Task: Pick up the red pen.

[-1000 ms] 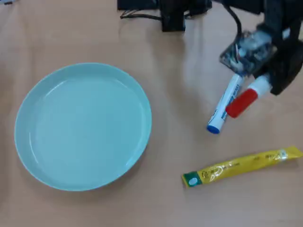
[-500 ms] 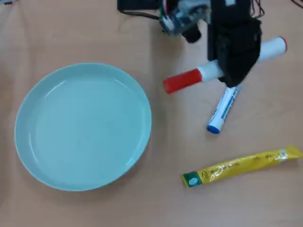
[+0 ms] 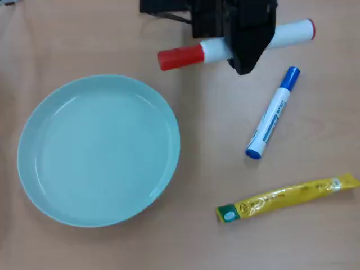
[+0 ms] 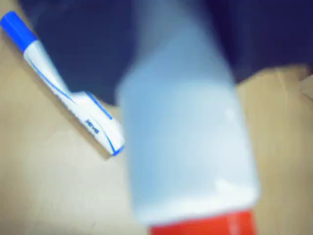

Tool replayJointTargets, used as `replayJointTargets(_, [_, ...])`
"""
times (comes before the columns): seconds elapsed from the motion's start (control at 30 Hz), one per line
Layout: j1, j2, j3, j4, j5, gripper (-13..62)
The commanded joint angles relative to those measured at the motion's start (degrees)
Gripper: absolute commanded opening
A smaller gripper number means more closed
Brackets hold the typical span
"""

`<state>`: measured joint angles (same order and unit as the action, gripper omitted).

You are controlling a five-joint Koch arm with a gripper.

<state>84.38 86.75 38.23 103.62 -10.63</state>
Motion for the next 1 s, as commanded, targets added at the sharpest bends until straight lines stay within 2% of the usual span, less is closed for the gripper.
replayJointTargets(0.0, [0.8,3.3,-1.4,1.1,-0.6,-6.8])
replayJointTargets(0.47, [4.9,3.3,0.1,-0.4,4.6,-6.6])
replayJointTargets(0.97, [5.1,3.2,0.5,-0.4,3.9,-6.6])
